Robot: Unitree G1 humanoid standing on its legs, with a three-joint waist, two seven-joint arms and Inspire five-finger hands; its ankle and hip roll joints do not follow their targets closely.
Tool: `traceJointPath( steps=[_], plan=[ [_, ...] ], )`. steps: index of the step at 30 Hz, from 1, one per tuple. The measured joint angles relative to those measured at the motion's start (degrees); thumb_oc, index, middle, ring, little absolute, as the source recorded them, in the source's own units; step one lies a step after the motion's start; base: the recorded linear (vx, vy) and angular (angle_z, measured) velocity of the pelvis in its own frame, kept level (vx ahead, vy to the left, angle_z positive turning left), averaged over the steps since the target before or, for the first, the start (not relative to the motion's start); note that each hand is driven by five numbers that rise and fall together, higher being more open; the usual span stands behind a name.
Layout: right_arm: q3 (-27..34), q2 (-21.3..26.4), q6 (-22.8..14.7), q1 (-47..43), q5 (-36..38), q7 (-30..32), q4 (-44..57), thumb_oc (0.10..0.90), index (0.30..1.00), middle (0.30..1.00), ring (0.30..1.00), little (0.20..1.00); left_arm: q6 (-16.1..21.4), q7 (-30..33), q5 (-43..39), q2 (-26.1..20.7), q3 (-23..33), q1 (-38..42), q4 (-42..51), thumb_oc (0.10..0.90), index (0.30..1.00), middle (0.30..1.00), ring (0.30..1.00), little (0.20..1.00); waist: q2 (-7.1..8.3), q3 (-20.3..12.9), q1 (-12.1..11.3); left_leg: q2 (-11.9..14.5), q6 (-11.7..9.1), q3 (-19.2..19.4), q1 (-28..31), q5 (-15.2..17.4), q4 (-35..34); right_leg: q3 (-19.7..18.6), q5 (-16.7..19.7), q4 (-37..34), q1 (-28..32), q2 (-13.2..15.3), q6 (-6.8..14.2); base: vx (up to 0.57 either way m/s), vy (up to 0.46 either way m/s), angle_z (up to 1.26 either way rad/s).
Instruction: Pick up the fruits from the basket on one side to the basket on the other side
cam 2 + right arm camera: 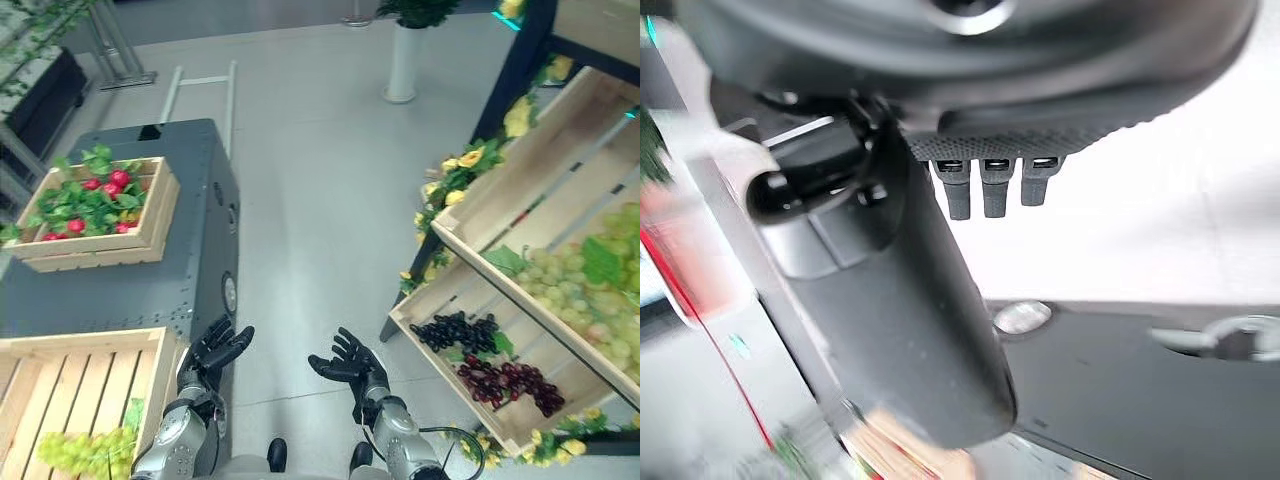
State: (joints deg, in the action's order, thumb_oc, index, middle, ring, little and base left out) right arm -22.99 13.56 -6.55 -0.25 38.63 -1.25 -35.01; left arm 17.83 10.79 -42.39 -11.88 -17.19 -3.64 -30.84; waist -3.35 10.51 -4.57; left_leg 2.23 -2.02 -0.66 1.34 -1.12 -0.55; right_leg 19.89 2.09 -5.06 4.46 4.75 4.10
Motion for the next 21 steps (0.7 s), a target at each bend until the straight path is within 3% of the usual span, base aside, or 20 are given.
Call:
traceJointPath(
  steps=[1, 2, 3, 5, 6, 7, 9, 13, 17, 18, 19, 20, 21],
  plan=[
    [0.0, 0.0, 0.0, 0.2, 0.1, 0.4, 0.0, 0.8, 0.9, 0.9, 0.9, 0.9, 0.0, -0.1, 0.1, 0.1, -0.6, 1.0, 0.0, 0.8, 0.9, 0.9, 0.9, 0.9, 0.05, 0.0, 0.7, -0.1, -2.1, 4.4, -2.0, -1.7, 0.1, 3.3, -0.2, 0.0, 0.1, 0.8, -0.2, 0.02, 0.051, 1.23],
    [0.0, 0.6, 0.0, 0.2, 0.1, 0.9, 0.0, 0.8, 0.9, 0.9, 0.9, 0.9, 0.0, -0.4, 0.8, 0.4, -1.2, 2.2, 0.0, 0.8, 0.9, 0.9, 0.9, 0.9, -0.03, 0.1, 0.6, 0.1, -2.9, 9.0, -3.1, -2.3, 0.2, 6.1, -0.4, 0.0, 0.2, 1.5, -0.4, 0.01, 0.144, 1.5],
    [0.1, 0.8, -0.1, 0.4, 0.2, 2.0, 0.0, 0.8, 0.9, 0.9, 0.9, 0.9, 0.0, -0.5, 3.2, 0.4, -2.0, 3.1, -0.1, 0.8, 0.9, 0.9, 0.9, 0.9, 0.27, 0.3, 1.0, 0.8, -1.0, 16.4, -4.3, -1.0, 1.3, 9.3, -0.6, 0.2, 0.7, 2.4, -0.3, 0.07, 0.147, 1.18],
    [0.5, 0.8, -0.2, 0.6, 0.2, 3.0, -0.1, 0.8, 0.9, 0.9, 0.9, 0.9, 0.0, -0.4, 7.5, 0.3, -2.9, 3.3, 0.0, 0.8, 0.9, 0.9, 0.9, 0.9, 0.65, 0.5, 1.6, 1.4, -0.4, 20.3, -3.0, -0.8, 1.8, 10.7, -2.0, 2.2, 1.2, 4.2, 1.2, 0.03, 0.105, 0.74],
    [0.5, 0.8, -0.3, 0.7, 0.3, 3.0, -0.1, 0.8, 0.9, 0.9, 0.9, 0.9, 0.0, -0.2, 8.5, 0.2, -3.3, 3.0, -0.1, 0.8, 0.9, 0.9, 0.9, 0.9, 0.33, 0.5, 1.7, 1.6, -0.4, 19.2, -1.8, -0.8, 1.5, 10.6, -2.7, 3.5, 1.1, 4.6, 1.9, 0.04, 0.101, 0.27],
    [0.9, 0.9, -0.6, 0.6, 0.3, 3.1, -0.5, 0.8, 0.9, 0.9, 0.9, 0.9, 0.0, 0.0, 9.4, -0.2, -4.0, 2.8, -0.2, 0.8, 0.9, 0.9, 0.9, 0.9, -0.6, 0.6, 2.1, 1.8, 2.5, 17.7, 0.0, -1.9, -0.6, 10.1, -3.4, 5.5, 1.1, 4.6, 2.6, 0.02, 0.093, 0.13],
    [2.3, -1.1, -1.2, 1.0, 1.8, 3.7, -0.5, 0.8, 0.9, 0.9, 0.9, 0.9, 0.0, -0.1, 11.4, -1.9, -4.1, 3.2, 0.0, 0.8, 0.9, 0.9, 0.9, 0.9, 0.68, 0.8, 2.8, 0.0, 3.5, 16.9, 0.4, -2.1, -3.0, 7.7, -3.8, 6.9, 0.1, 6.1, 3.1, 0.05, 0.12, 0.23],
    [2.7, -2.2, -1.4, 2.1, 2.3, 3.7, -0.4, 0.8, 0.9, 0.9, 0.9, 0.9, 0.0, -0.1, 13.6, -6.0, -3.7, 3.3, 1.9, 0.8, 0.9, 0.9, 0.9, 0.9, 1.51, 1.0, 2.7, -1.7, 4.7, 15.0, 0.4, -3.3, -4.3, 7.2, -3.7, 8.3, -0.4, 7.4, 3.2, 0.06, 0.11, 0.33],
    [3.0, -2.2, -1.4, 2.1, 2.3, 3.7, -0.6, 0.8, 0.9, 0.9, 0.9, 0.9, -0.2, -1.6, 13.8, -6.9, -3.5, 3.8, 2.5, 0.8, 0.9, 0.9, 0.9, 0.9, 0.1, 2.1, 2.0, -1.9, 5.5, 12.4, 1.4, -2.9, -4.2, 6.0, -4.1, 18.4, -2.3, 9.1, 2.8, 0.12, 0.129, 0.42],
    [2.9, -1.1, -1.8, 1.7, 2.3, 3.7, -0.6, 0.8, 0.9, 0.9, 0.9, 0.9, -0.9, -2.6, 15.2, -6.9, -4.4, 4.6, 2.3, 0.8, 0.9, 0.9, 0.9, 0.9, -0.85, 2.9, 2.4, -1.9, 6.3, 10.6, 2.3, -2.2, -3.6, 2.6, -4.4, 29.5, -6.3, 11.4, 2.9, 0.21, -0.043, 0.68],
    [3.0, -0.8, -2.3, 1.9, 2.3, 3.7, -0.5, 0.8, 0.9, 0.9, 0.9, 0.9, -1.4, -3.6, 16.6, -7.6, -5.5, 5.0, 2.5, 0.8, 0.9, 0.9, 0.9, 0.9, -0.35, 3.2, 3.4, -3.2, 7.1, 8.2, 3.1, -2.0, -3.7, -2.9, -4.7, 39.1, -10.6, 13.3, 3.2, 0.23, -0.094, 0.87],
    [2.9, -1.0, -2.3, 1.9, 2.3, 3.7, -0.5, 0.8, 0.9, 0.9, 0.9, 0.9, -1.8, -4.0, 17.3, -8.0, -5.9, 5.3, 2.6, 0.8, 0.9, 0.9, 0.9, 0.9, 0.01, 3.5, 3.8, -3.6, 7.2, 6.8, 3.5, -1.9, -3.7, -6.0, -5.3, 41.4, -12.1, 12.8, 2.7, 0.22, -0.202, 1.0],
    [2.6, -1.2, -2.3, 1.8, 2.3, 3.7, -0.5, 0.8, 0.9, 0.9, 0.9, 0.9, -2.8, -4.3, 17.7, -8.9, -7.3, 6.4, 2.7, 0.8, 0.9, 0.9, 0.9, 0.9, 0.26, 3.7, 4.0, -3.9, 7.2, 4.6, 3.8, -2.0, -3.8, -10.8, -5.4, 40.8, -13.4, 9.9, 2.6, 0.23, -0.299, 0.99]
  ],
)
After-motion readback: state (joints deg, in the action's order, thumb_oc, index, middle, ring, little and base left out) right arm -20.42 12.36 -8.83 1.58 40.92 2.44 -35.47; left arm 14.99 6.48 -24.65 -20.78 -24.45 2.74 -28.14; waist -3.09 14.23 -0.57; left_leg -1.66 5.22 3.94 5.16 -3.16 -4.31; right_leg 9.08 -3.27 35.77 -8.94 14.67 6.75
